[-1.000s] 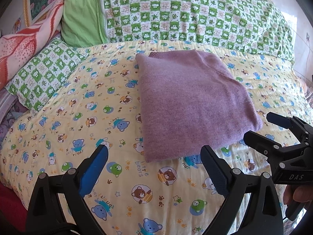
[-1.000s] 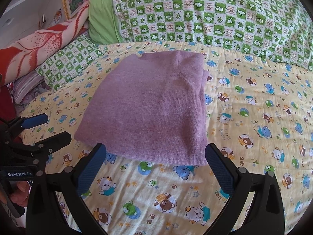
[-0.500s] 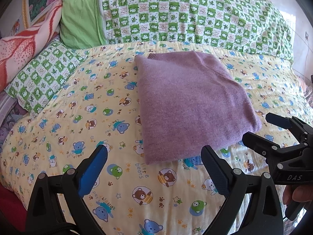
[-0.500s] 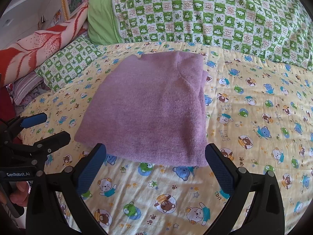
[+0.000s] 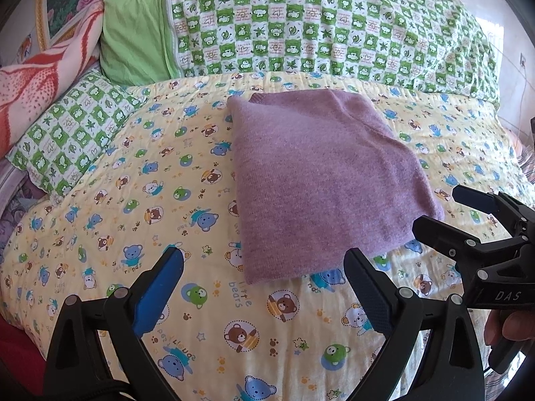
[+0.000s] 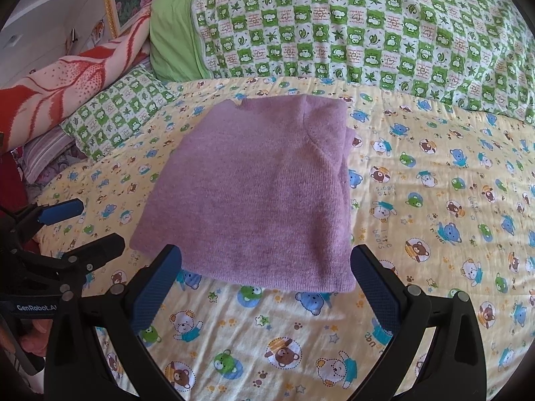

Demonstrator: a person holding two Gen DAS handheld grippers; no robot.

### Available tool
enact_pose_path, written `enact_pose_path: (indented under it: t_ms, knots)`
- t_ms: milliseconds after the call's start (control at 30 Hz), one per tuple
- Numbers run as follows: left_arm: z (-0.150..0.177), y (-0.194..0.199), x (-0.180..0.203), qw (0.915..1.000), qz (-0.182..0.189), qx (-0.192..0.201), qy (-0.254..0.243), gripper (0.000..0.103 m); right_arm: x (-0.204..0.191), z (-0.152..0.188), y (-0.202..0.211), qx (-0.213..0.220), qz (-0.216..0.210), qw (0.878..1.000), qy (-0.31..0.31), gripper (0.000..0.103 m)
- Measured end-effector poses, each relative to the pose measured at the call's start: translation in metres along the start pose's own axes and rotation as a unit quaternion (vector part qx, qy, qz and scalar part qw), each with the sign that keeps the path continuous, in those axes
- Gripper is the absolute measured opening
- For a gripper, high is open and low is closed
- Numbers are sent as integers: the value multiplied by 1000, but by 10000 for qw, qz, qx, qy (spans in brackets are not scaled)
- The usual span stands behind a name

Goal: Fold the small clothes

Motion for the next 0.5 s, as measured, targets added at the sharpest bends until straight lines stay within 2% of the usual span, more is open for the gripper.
enact_pose_path:
  t_ms: [500]
  knots:
    - [-6, -7, -5, 10000, -19, 5, -19, 97, 1, -3, -2, 4, 11, 10000, -51, 101]
Point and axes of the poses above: each gripper's, at about its wrist camera, not at the fingertips, and y roughly against the way its jaws point, x to its right, z to its underside, the point moved 4 cm from there along -y, roughly the way its jaws point, and after that the axes turned 13 degrees about x, right-handed, at the moved point
